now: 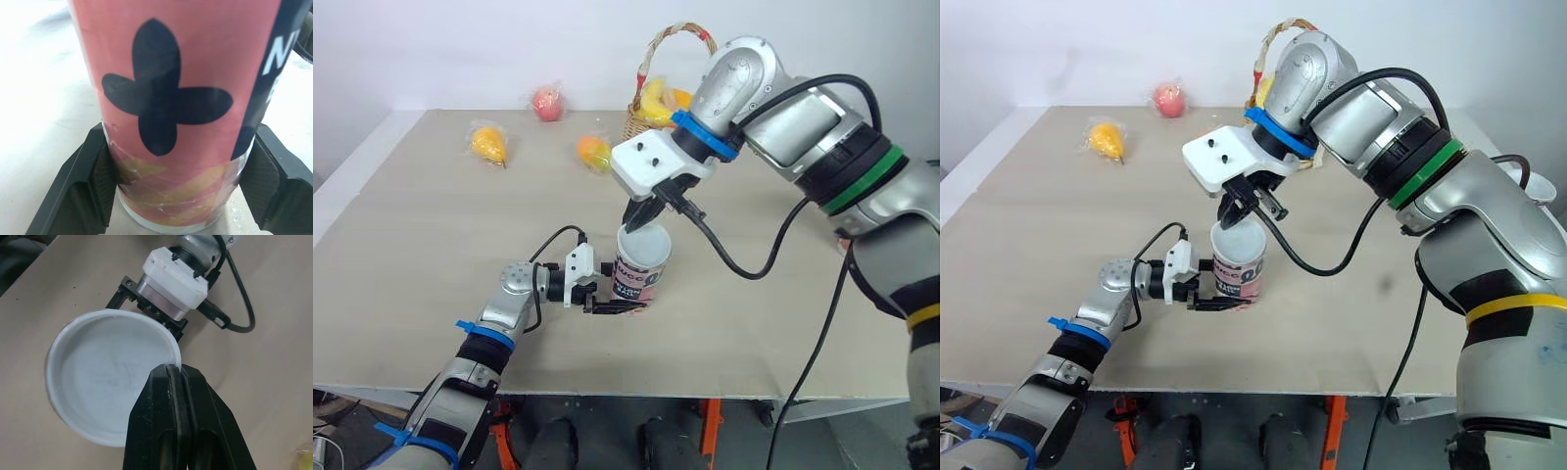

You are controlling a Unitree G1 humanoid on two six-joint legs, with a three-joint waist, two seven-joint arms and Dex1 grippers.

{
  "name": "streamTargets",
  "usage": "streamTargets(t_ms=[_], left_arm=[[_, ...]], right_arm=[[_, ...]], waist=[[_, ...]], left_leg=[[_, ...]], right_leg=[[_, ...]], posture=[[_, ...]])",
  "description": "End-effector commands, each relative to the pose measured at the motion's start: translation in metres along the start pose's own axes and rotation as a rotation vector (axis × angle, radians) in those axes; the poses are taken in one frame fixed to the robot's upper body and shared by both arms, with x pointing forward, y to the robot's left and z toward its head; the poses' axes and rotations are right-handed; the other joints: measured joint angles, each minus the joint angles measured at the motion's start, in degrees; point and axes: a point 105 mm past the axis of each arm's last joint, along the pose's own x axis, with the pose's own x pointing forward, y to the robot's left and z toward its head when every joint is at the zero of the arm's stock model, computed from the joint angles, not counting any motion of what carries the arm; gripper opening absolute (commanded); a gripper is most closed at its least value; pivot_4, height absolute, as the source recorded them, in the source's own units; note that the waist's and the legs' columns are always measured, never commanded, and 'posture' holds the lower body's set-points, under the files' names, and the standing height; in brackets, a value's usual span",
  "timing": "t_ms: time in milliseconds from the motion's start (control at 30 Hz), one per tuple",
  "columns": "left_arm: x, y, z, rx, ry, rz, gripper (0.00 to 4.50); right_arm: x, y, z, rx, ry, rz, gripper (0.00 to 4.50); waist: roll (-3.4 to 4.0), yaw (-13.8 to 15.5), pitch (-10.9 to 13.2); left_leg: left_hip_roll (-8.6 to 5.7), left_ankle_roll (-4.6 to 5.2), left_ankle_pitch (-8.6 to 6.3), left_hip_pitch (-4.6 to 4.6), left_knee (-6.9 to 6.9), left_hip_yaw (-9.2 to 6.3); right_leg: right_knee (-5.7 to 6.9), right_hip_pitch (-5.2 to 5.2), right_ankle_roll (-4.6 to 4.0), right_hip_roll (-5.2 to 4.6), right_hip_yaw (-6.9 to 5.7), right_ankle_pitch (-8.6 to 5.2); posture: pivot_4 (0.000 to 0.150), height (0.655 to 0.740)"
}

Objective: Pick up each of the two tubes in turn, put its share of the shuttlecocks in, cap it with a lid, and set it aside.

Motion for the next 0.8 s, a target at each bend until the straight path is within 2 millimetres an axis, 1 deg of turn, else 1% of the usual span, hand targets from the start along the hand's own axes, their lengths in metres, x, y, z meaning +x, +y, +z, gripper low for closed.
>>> streamTargets(t_ms=[33,133,267,433,500,567,667,733,800], left_arm=[[-0.01,0.001,-0.013,-0.032,0.049,0.041,3.19],[-0.01,0.001,-0.013,-0.033,0.048,0.043,3.19],[-0.011,0.001,-0.013,-0.033,0.046,0.052,3.19],[-0.012,0.001,-0.014,-0.033,0.049,0.058,3.19],[-0.013,0.001,-0.013,-0.033,0.05,0.059,3.19],[-0.014,0.003,-0.013,-0.032,0.051,0.061,3.19],[-0.015,0.004,-0.012,-0.03,0.051,0.065,3.19],[-0.015,0.005,-0.012,-0.03,0.051,0.067,3.19],[-0.016,0.005,-0.012,-0.031,0.052,0.067,3.19]], right_arm=[[0.012,0.007,-0.008,0.016,0.036,0.091,0.1],[0.015,0.004,-0.009,0.016,0.046,0.095,0.1],[0.011,0.003,-0.007,-0.004,0.047,0.085,0.1],[0.006,0.009,-0.006,-0.074,0.057,0.076,0.1],[0.007,0.014,-0.008,-0.109,0.07,0.081,0.1],[0.01,0.02,-0.015,-0.163,0.105,0.084,0.1],[0.014,0.018,-0.019,-0.222,0.124,0.048,0.1],[0.018,0.014,-0.023,-0.221,0.139,0.006,0.1],[0.019,0.011,-0.024,-0.183,0.127,-0.03,0.75]], waist=[[-0.02,0.0,-0.01],[-0.04,0.0,-0.05],[-0.05,0.01,-0.06],[-0.05,0.02,-0.06],[-0.05,0.03,-0.06],[-0.08,0.04,-0.08],[-0.15,0.06,-0.12],[-0.14,0.06,-0.12],[-0.16,0.05,-0.13]], left_leg=[[0.0,0.0,0.0,0.01,0.0,0.0],[0.01,0.0,0.0,0.03,0.0,-0.01],[0.01,0.0,0.0,0.05,0.0,-0.03],[0.01,0.0,0.0,0.04,0.0,-0.04],[0.01,0.0,0.0,0.03,-0.01,-0.04],[-0.01,0.0,0.0,0.02,-0.02,-0.06],[-0.02,0.0,0.0,0.04,-0.04,-0.06],[-0.02,0.0,0.0,0.08,-0.04,-0.07],[0.0,0.0,0.0,0.21,-0.04,-0.05]], right_leg=[[0.0,0.01,0.0,0.0,-0.01,0.0],[0.0,0.03,-0.01,0.0,-0.02,0.0],[0.0,0.06,-0.02,0.0,-0.05,-0.01],[0.0,0.05,-0.02,0.0,-0.05,-0.01],[0.0,0.05,-0.02,-0.01,-0.05,-0.03],[0.0,0.05,-0.01,-0.01,-0.05,-0.05],[0.0,0.08,0.0,0.0,-0.05,-0.07],[0.0,0.12,0.0,0.0,-0.06,-0.06],[0.0,0.2,0.0,0.01,-0.06,-0.06]], posture=[[0.15,0.74],[0.15,0.74],[0.15,0.74],[0.15,0.74],[0.15,0.74],[0.15,0.74],[0.15,0.74],[0.15,0.74],[0.15,0.74]])
